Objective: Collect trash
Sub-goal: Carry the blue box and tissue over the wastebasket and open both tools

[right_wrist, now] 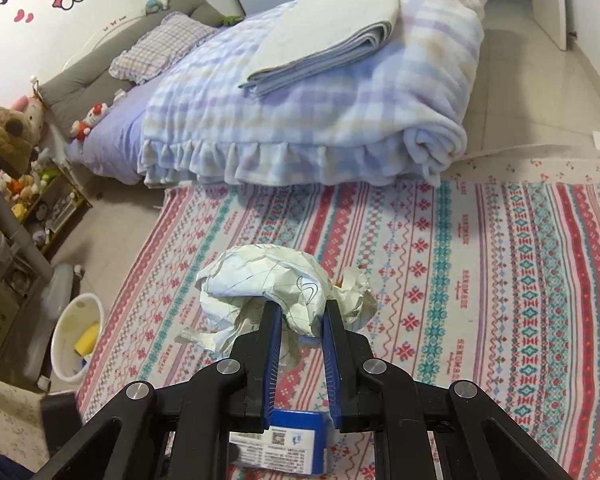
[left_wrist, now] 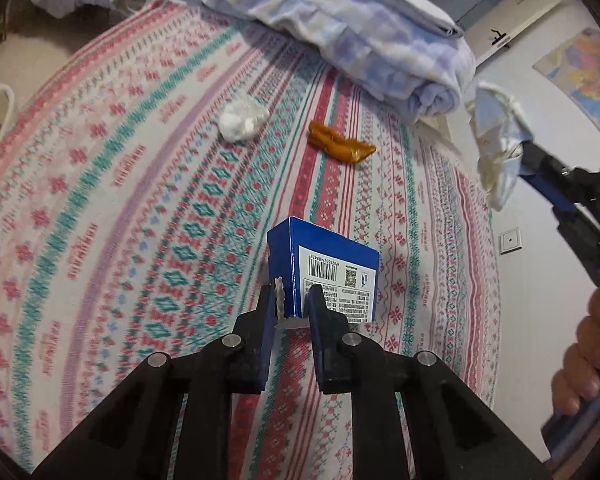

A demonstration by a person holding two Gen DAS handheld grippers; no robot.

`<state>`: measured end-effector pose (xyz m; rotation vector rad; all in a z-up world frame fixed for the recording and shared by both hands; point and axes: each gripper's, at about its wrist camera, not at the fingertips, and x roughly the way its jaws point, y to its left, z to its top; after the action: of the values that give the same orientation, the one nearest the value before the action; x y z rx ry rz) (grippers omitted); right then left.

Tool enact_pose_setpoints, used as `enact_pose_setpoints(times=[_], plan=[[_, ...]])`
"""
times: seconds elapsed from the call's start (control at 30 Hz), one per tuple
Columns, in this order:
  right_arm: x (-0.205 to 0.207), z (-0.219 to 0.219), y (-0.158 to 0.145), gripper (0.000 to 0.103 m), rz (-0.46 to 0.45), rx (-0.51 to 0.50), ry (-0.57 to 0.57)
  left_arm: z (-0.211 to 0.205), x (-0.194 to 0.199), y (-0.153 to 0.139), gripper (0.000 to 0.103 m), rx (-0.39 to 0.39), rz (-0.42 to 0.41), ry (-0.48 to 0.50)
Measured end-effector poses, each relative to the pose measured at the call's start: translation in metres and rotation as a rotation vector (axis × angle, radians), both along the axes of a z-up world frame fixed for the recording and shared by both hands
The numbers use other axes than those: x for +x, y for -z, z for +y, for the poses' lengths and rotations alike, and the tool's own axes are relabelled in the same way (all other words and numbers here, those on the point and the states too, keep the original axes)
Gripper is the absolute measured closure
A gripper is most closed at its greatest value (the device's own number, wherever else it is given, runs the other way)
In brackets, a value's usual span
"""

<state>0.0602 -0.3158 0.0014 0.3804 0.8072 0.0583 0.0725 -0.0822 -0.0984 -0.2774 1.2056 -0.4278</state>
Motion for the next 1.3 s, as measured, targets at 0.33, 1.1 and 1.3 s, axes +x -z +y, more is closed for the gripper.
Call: enact_pose_setpoints(times=[0.33,1.1,1.3], plan=[[-0.001,-0.001,-0.002,0.085,-0.008,0.009,0.004,0.091,0.022,-0.055,0.085,0.042,-0.063,-0.094],[0.026,0.100,0.007,0.085,0.016,0.031,-0.143,0.352,0.102,-0.046,0.085,0.158,-0.035,-0.442],[0.036,0.147,0.003,0.085,-0.015,0.052,-0.208,0.346,0.111,-0.035,0.085,0.145,-0.013,-0.419]])
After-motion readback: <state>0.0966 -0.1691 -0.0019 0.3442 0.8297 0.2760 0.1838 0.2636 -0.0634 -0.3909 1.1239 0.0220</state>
